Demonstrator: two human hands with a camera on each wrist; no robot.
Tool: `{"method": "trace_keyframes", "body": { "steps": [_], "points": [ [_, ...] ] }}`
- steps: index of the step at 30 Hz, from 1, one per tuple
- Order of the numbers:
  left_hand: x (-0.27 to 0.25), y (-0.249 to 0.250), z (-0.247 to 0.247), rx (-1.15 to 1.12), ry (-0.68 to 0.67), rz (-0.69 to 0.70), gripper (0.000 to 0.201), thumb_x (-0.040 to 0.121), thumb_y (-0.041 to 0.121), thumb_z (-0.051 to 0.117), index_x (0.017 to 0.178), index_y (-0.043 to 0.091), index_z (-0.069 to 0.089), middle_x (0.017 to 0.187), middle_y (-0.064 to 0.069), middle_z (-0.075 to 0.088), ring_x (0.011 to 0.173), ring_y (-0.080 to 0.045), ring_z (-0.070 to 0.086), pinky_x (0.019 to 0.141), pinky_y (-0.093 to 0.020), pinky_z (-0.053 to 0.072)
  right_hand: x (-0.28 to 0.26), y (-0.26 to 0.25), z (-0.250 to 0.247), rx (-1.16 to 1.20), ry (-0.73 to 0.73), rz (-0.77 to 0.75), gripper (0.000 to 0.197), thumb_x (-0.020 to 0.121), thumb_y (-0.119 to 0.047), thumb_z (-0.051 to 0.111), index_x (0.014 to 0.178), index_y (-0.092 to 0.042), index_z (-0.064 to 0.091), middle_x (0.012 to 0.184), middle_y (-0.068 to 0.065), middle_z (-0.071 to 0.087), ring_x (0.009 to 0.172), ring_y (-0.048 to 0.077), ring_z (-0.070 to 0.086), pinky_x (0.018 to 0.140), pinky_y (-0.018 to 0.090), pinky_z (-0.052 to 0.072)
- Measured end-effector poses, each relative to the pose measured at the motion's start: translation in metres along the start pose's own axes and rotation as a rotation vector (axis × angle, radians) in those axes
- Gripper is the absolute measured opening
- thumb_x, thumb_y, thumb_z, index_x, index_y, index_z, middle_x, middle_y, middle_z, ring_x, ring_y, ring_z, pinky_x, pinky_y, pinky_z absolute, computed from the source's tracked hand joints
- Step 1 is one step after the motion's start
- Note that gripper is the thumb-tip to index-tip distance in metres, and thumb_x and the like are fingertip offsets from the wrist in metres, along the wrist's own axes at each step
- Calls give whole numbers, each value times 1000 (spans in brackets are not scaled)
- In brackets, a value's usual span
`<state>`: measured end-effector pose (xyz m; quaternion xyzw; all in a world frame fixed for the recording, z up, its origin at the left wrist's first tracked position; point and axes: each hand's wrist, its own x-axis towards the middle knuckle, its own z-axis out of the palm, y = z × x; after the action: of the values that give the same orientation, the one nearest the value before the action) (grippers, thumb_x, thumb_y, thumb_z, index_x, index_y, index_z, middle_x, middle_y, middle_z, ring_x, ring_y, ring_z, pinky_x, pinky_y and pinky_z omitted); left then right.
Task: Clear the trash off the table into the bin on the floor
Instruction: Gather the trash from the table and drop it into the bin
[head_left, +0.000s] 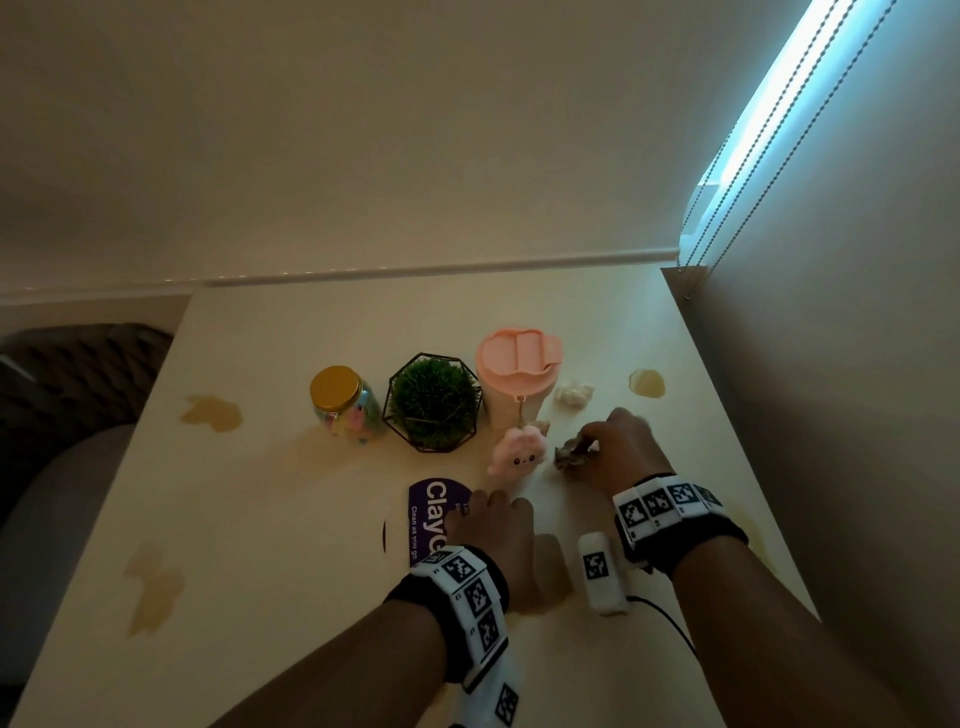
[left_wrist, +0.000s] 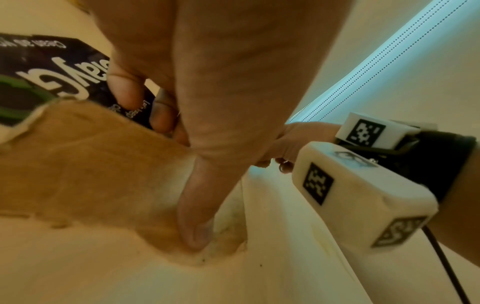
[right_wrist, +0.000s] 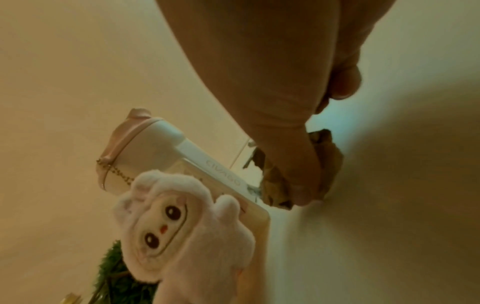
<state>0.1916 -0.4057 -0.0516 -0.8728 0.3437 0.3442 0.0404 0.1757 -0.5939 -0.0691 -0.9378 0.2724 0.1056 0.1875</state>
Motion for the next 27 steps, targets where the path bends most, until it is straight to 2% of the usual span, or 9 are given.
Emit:
{"method": "trace_keyframes", "body": {
  "steps": [3, 7, 9, 11, 13, 17, 22, 25, 27],
  "points": [
    [-4, 0, 0, -30, -10, 77, 47, 84, 46, 62, 118, 16, 50, 122, -11, 52, 118, -35, 43, 97, -52, 36, 9, -2, -11, -6, 168, -68, 37, 65, -40, 86, 97, -25, 76, 128, 3, 52, 121, 28, 42, 98, 42, 43],
    [-10, 2, 1, -137, -41, 132, 42, 92, 56, 42, 92, 17, 56, 95, -10, 58, 93, -34, 54, 84, -47, 43, 31, -8, -13, -41, 85, -225, 40, 67, -36, 85, 102, -20, 75, 155, -2, 36, 145, 24, 27, 115, 40, 29],
    [-12, 1, -1, -168, -41, 151, 35, 93, 50, 46, 87, 16, 55, 88, -9, 57, 83, -32, 56, 74, -42, 45, 37, -11, -11, -71, -4, -258, 42, 70, -37, 82, 105, -15, 74, 146, 1, 50, 138, 23, 41, 113, 38, 35],
    [-15, -1, -4, -173, -45, 170, 14, 93, 28, 55, 88, 15, 52, 90, -9, 56, 83, -32, 56, 70, -40, 46, 40, -13, -8, -104, 13, -278, 37, 72, -35, 79, 99, -10, 76, 119, 10, 69, 109, 28, 64, 97, 36, 50],
    [-20, -3, -9, -210, -48, 178, 8, 93, 18, 54, 88, 16, 48, 90, -7, 52, 80, -29, 52, 67, -39, 44, 38, -17, -8, -79, 81, -269, 32, 72, -36, 79, 89, -9, 78, 99, 13, 73, 88, 29, 69, 82, 33, 55],
    [-31, -13, -17, -328, -45, 173, 5, 94, 11, 49, 98, 12, 46, 94, -11, 54, 79, -27, 51, 59, -35, 42, 26, -17, -14, -86, 39, -167, 37, 78, -46, 73, 91, -12, 78, 97, 11, 73, 89, 27, 69, 80, 32, 55],
    [-61, -40, -16, -539, 20, 145, 14, 99, 14, 45, 113, 14, 44, 112, -10, 60, 92, -34, 61, 77, -47, 54, -1, -1, -28, 143, 95, -158, 27, 72, -23, 85, 91, -9, 73, 86, -2, 68, 82, 15, 63, 71, 16, 43],
    [-92, -64, -13, -929, 20, 76, 12, 102, 21, 46, 113, 16, 44, 87, -6, 55, 70, -25, 53, 61, -37, 49, -30, 4, -36, 337, 93, -142, 23, 70, -16, 86, 87, -19, 70, 85, -3, 70, 76, 19, 65, 77, 31, 53],
    [-118, -84, -7, -1094, 22, -10, 22, 100, 38, 48, 112, 22, 42, 93, -13, 63, 66, -26, 58, 58, -35, 51, -53, 2, -40, 419, 46, -153, 25, 75, -11, 82, 84, -27, 65, 84, 0, 72, 71, 20, 69, 69, 35, 57]
  ]
}}
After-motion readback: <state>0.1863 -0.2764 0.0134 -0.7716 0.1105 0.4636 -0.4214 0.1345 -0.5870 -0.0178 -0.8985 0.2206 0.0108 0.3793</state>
